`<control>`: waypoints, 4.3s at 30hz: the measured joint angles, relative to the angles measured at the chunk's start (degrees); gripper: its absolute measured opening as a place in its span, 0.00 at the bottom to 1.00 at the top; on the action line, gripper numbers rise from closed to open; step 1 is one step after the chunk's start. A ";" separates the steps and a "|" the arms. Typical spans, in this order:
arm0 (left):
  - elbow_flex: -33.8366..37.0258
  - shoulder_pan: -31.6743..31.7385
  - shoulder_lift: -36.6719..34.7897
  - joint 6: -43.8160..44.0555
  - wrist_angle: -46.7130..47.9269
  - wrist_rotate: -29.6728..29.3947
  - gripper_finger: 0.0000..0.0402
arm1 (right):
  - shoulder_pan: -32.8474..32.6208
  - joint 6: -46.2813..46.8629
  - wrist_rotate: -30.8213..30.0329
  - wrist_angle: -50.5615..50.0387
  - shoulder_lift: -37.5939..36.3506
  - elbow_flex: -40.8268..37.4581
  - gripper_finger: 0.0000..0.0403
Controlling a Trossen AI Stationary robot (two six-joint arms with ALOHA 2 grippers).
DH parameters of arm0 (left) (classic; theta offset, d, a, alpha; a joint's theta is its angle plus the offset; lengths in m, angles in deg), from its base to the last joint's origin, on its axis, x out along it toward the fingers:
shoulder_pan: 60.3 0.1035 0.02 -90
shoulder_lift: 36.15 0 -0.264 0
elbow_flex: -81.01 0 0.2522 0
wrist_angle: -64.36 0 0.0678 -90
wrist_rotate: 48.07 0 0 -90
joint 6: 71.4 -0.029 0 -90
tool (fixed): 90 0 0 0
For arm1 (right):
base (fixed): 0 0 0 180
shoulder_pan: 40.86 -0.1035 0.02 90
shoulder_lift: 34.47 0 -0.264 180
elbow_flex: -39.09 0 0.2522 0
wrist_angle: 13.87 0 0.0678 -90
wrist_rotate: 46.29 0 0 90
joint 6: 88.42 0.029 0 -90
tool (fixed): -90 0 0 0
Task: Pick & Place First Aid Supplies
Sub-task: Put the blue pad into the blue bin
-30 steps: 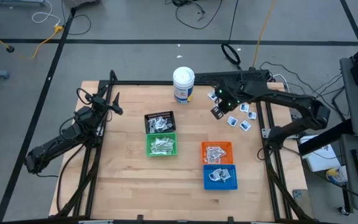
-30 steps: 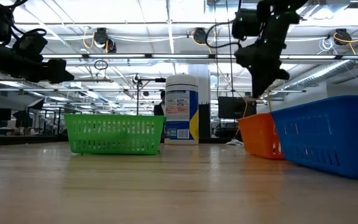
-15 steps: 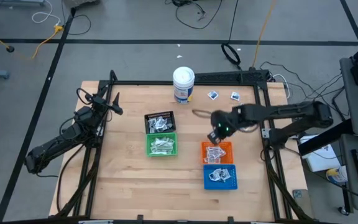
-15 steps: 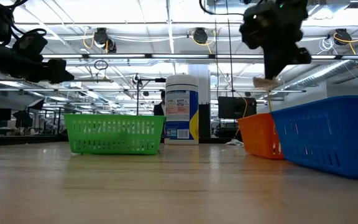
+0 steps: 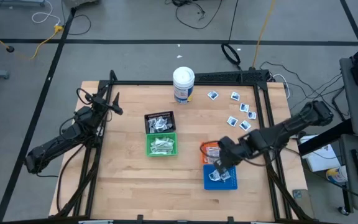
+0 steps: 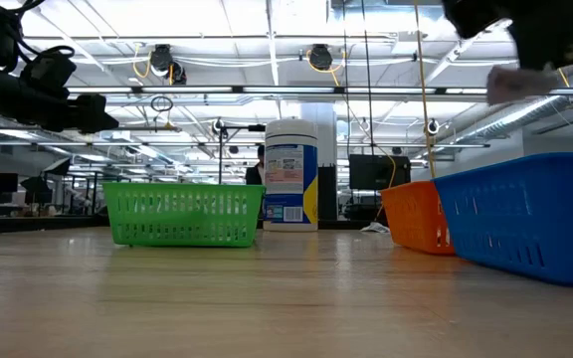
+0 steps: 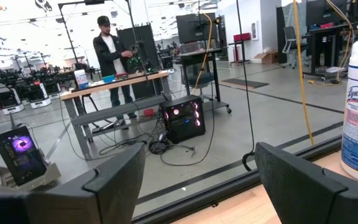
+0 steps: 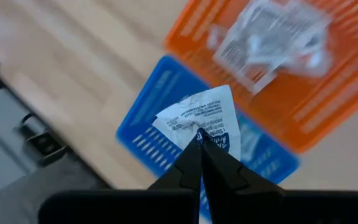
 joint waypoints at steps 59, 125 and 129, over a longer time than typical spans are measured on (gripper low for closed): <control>0.00 -0.02 0.00 0.00 0.00 0.00 0.76 | 15.22 -66.99 -0.23 3.50 7.39 -0.02 0.54; 0.00 0.00 -0.02 0.00 0.00 -0.02 0.76 | 72.26 -79.82 2.80 -0.35 38.21 24.70 0.55; 0.00 0.00 -0.02 0.00 -0.02 -0.02 0.76 | 72.23 -79.64 2.84 2.72 38.23 21.31 0.55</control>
